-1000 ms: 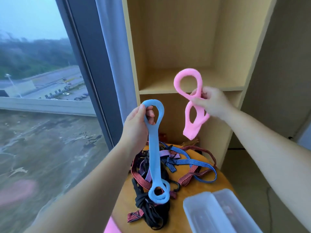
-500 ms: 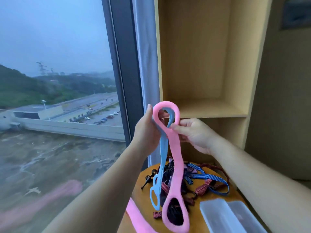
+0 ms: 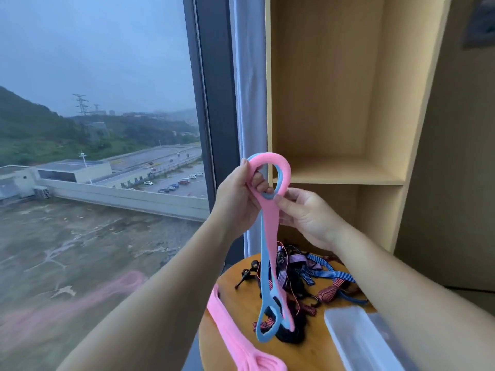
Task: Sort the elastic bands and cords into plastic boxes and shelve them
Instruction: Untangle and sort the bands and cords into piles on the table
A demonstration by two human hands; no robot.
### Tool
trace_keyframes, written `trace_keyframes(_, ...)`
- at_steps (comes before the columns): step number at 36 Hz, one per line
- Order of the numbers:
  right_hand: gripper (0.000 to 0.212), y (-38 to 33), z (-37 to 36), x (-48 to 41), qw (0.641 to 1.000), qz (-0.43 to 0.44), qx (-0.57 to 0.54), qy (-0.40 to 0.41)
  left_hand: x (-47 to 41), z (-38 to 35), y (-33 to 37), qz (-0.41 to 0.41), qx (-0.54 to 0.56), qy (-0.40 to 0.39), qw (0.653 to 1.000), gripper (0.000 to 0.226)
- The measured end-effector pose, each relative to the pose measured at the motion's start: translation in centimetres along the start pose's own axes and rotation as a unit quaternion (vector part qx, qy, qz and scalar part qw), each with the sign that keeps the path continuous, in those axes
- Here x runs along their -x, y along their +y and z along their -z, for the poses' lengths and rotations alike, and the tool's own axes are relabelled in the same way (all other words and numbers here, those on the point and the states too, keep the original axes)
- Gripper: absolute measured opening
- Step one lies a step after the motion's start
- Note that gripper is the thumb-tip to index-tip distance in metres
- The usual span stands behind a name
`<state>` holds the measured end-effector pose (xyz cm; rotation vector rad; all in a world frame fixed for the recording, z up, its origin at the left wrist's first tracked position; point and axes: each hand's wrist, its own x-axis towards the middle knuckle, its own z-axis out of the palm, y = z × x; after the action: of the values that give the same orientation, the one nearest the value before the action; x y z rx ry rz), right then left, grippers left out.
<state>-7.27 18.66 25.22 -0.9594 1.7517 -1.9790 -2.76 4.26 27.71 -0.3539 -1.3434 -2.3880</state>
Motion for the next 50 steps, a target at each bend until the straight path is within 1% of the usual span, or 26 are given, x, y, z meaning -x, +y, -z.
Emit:
trace_keyframes(1,0.043,0.0,-0.1,0.1,0.999,0.009,-0.033,-0.002,0.0,0.1,0.0,0.001,-0.002,0.002,1.000,0.035)
trace_keyframes(3,0.037,-0.1,-0.5,0.1,0.997,0.028,-0.072,0.020,0.1,0.3,-0.1,0.002,0.001,0.006,1.000,0.034)
trace_keyframes(5,0.037,-0.6,-0.7,-0.3,0.994,0.044,-0.085,0.045,0.2,0.8,-0.3,0.003,-0.010,0.004,1.000,0.035)
trace_keyframes(7,0.042,-1.3,-0.7,-0.8,0.995,0.058,-0.058,0.051,0.4,1.5,-0.5,-0.002,-0.038,-0.001,0.999,0.035)
trace_keyframes(9,0.043,-2.1,-0.7,-1.2,0.997,0.066,-0.002,0.031,0.8,2.3,-0.8,-0.011,-0.062,-0.003,0.998,0.034)
trace_keyframes(10,0.042,-2.5,-0.7,-1.5,0.997,0.074,0.032,0.018,0.9,2.6,-0.9,-0.012,-0.070,0.001,0.997,0.033)
trace_keyframes(12,0.032,-3.0,-0.9,-2.1,0.992,0.091,0.090,0.005,1.2,3.2,-1.0,-0.012,-0.078,0.019,0.997,0.034)
trace_keyframes(15,0.024,-3.4,-1.5,-3.2,0.987,0.101,0.127,0.000,1.5,4.1,-1.2,-0.030,-0.081,0.049,0.995,0.034)
trace_keyframes(19,0.025,-3.0,-2.5,-4.0,0.980,0.116,0.159,-0.005,1.9,4.8,-1.5,-0.067,-0.077,0.082,0.991,0.035)
trace_keyframes(20,0.024,-2.8,-2.8,-4.1,0.980,0.118,0.162,-0.009,2.0,5.0,-1.5,-0.072,-0.084,0.084,0.990,0.039)
trace_keyframes(22,0.018,-2.5,-3.2,-4.3,0.979,0.123,0.162,-0.014,2.3,5.4,-1.5,-0.070,-0.109,0.082,0.988,0.057)
trace_keyframes(24,0.015,-2.3,-3.6,-4.4,0.979,0.126,0.158,-0.012,2.9,5.8,-1.6,-0.055,-0.161,0.075,0.983,0.072)
trace_keyframes(26,0.018,-2.4,-3.9,-4.4,0.979,0.130,0.155,-0.011,3.7,6.5,-2.4,-0.019,-0.214,0.074,0.974,0.070)
trace_keyframes(28,0.023,-2.7,-4.2,-4.4,0.978,0.135,0.156,-0.006,4.8,7.7,-4.2,0.014,-0.263,0.040,0.964,0.056)
trace_keyframes(30,0.024,-3.0,-4.3,-4.6,0.978,0.140,0.156,0.001,5.9,8.3,-5.9,0.048,-0.289,-0.001,0.956,0.033)
trace_keyframes(31,0.022,-3.1,-4.3,-4.7,0.977,0.142,0.161,0.005,6.5,8.4,-6.6,0.063,-0.291,-0.006,0.955,0.025)
trace_keyframes(32,0.021,-3.1,-4.2,-4.8,0.975,0.142,0.170,0.008,7.0,8.5,-7.1,0.073,-0.289,-0.003,0.955,0.022)
trace_keyframes(35,0.021,-2.4,-4.1,-5.0,0.972,0.135,0.194,0.013,8.4,9.0,-8.8,0.093,-0.295,0.021,0.951,0.025)
trace_keyframes(38,0.020,-1.2,-4.0,-5.4,0.971,0.122,0.202,0.034,10.4,9.7,-10.5,0.137,-0.337,0.038,0.931,0.026)
trace_keyframes(42,0.021,0.8,-4.0,-5.9,0.973,0.099,0.207,0.039,13.0,11.0,-12.4,0.179,-0.357,0.077,0.913,0.027)
trace_keyframes(46,0.016,2.7,-4.2,-6.5,0.980,0.078,0.179,0.046,15.7,12.0,-14.7,0.216,-0.352,0.088,0.906,0.025)
trace_keyframes(50,0.023,4.9,-4.6,-7.4,0.978,0.053,0.201,0.022,17.2,11.9,-17.0,0.246,-0.298,0.142,0.911,0.030)
